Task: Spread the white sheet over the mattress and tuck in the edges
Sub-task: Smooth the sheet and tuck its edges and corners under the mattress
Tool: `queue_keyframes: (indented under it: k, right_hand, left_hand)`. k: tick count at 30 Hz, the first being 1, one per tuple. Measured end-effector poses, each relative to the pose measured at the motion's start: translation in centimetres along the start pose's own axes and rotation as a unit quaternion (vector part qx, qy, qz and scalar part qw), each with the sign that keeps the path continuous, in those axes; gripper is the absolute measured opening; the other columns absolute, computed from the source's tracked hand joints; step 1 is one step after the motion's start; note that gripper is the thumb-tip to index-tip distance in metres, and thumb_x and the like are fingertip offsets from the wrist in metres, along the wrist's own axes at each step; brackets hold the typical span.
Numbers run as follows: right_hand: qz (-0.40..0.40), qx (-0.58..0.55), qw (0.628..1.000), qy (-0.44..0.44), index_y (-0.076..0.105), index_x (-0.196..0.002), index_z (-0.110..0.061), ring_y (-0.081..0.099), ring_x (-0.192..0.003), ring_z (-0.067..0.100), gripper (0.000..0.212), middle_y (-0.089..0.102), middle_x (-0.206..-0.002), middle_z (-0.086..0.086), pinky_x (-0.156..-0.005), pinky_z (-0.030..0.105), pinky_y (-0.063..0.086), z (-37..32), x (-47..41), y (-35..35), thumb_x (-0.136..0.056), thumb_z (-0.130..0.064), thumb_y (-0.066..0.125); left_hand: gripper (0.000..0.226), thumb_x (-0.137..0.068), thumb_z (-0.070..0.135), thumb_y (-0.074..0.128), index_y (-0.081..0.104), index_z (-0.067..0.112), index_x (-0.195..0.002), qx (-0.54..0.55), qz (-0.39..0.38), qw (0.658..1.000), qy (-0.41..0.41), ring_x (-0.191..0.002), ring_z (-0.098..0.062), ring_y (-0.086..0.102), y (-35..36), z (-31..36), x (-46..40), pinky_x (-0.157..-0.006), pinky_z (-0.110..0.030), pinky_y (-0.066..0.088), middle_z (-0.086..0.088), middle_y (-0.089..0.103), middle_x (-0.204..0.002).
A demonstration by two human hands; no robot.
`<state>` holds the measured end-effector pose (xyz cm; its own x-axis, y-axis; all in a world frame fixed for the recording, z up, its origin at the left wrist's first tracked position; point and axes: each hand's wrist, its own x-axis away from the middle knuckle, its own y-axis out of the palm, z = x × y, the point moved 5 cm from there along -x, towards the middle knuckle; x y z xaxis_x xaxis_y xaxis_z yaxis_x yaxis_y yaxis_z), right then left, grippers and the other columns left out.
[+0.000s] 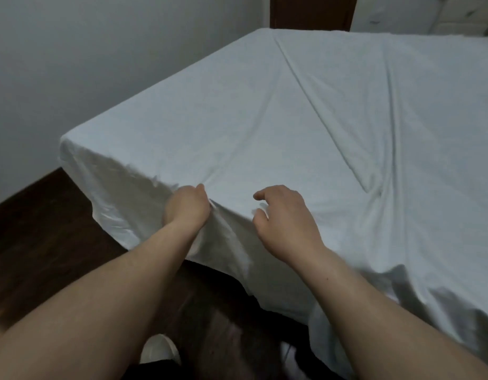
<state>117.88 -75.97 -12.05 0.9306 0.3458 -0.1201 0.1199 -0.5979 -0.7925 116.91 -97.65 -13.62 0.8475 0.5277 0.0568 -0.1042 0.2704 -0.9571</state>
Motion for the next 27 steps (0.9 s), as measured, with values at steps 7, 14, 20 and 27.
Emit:
queue_keyframes:
  k: [7, 14, 20, 27]
  right_hand:
    - [-0.050, 0.172, 0.979, 0.096, 0.033, -0.151, -0.032, 0.000, -0.158, 0.034, 0.058, 0.015, -0.171, 0.001, -0.122, 0.067, 0.004, 6.0, 3.3, -2.1, -0.099, -0.058, 0.039]
    - [-0.104, 0.244, 0.961, 0.077, 0.006, -0.163, -0.031, -0.008, -0.159, 0.034, 0.080, -0.003, -0.174, 0.000, -0.120, 0.070, -0.001, 6.8, 4.9, -1.2, -0.098, -0.070, 0.030]
    - [-0.060, 0.189, 0.976, 0.090, 0.016, -0.162, -0.030, -0.002, -0.159, 0.029, 0.074, 0.001, -0.173, 0.002, -0.126, 0.060, 0.005, 7.1, 4.7, -2.0, -0.100, -0.065, 0.036]
    - [-0.059, 0.217, 0.969, 0.102, 0.019, -0.159, -0.031, 0.004, -0.158, 0.032, 0.070, 0.010, -0.172, 0.003, -0.125, 0.062, 0.008, 7.2, 4.5, -1.7, -0.100, -0.065, 0.034]
  left_hand:
    - [0.048, -0.106, 0.036, 0.040, 0.054, 0.001, -0.136, 0.342, -0.017, 0.919, -0.193, -0.094, -0.036, 0.067, -2.1, -2.7, -1.1, -0.088, -0.051, 0.061, -0.024, 0.065, -0.123]
    - [0.042, -0.099, 0.038, 0.047, 0.068, 0.004, -0.085, 0.426, -0.131, 0.879, -0.172, -0.050, -0.025, 0.063, 6.2, 2.5, 3.1, -0.058, -0.033, 0.052, -0.008, 0.068, -0.058]
    - [0.052, -0.098, 0.039, 0.034, 0.065, 0.003, -0.120, 0.378, 0.035, 0.899, -0.219, -0.108, -0.044, 0.066, 3.7, -4.6, -2.1, -0.095, -0.050, 0.056, -0.022, 0.070, -0.116]
    - [0.072, -0.086, 0.083, 0.038, 0.058, 0.014, -0.087, 0.529, -0.040, 0.787, -0.315, -0.048, -0.021, 0.047, 4.3, -6.3, 1.7, -0.045, -0.025, 0.041, -0.006, 0.056, -0.074]
